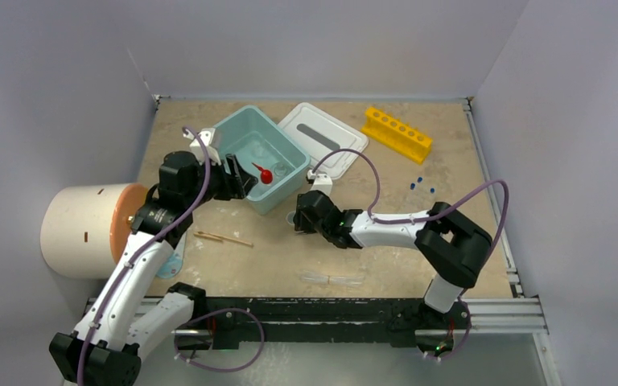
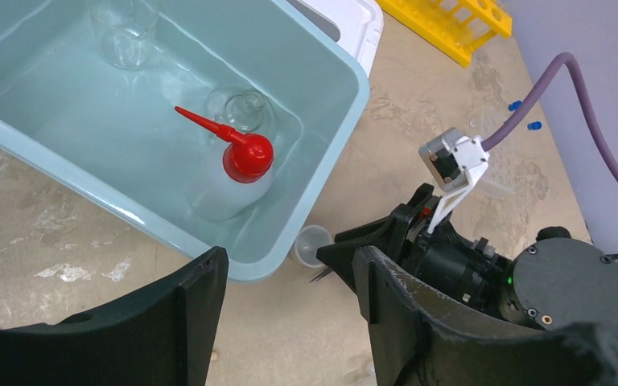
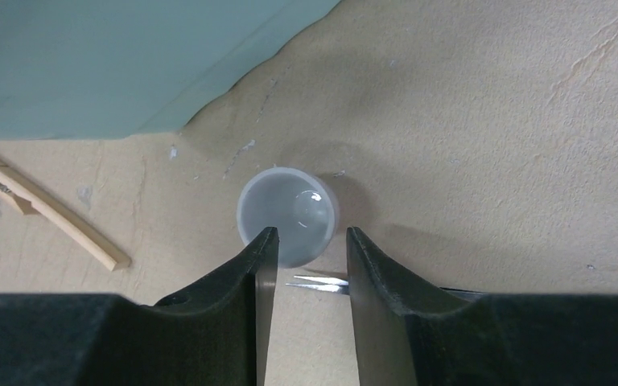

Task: Organize the chemistry lab equipment

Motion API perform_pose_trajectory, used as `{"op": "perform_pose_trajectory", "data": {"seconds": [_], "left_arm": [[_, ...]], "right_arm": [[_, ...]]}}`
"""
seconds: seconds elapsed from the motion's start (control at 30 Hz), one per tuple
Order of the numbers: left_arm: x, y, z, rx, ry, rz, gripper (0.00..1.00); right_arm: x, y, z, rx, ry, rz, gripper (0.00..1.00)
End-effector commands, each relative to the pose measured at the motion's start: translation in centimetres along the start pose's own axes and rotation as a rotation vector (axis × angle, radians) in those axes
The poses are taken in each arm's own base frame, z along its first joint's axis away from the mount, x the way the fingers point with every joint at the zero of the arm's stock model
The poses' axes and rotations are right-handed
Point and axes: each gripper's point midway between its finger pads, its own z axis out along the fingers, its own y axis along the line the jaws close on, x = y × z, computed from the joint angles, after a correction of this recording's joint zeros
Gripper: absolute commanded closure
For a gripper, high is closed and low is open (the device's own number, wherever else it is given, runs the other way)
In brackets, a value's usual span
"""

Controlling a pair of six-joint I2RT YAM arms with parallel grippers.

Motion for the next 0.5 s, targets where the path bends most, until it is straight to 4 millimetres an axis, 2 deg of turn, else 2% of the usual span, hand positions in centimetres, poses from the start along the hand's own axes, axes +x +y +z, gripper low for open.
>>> {"op": "perform_pose_trajectory", "data": {"seconds": [0.0, 0.33, 0.47], "left_arm": [[-1.42, -0.5, -0.32, 0.009, -0.062, 0.044, 0.4], [-1.39, -0.79, -0.46, 0.014, -0.064, 0.054, 0.4], [-1.36, -0.86, -0.46, 0.017, -0.063, 0.056, 0.4]], "right_arm": [[-2.09, 1.52, 0.38, -0.028, -0.052, 0.046, 0.62], [-1.43, 1.1, 0.91, -0.015, -0.034, 0.041, 0.75], [-1.36, 1.26, 0.81, -0.024, -0.027, 0.04, 0.88]]}}
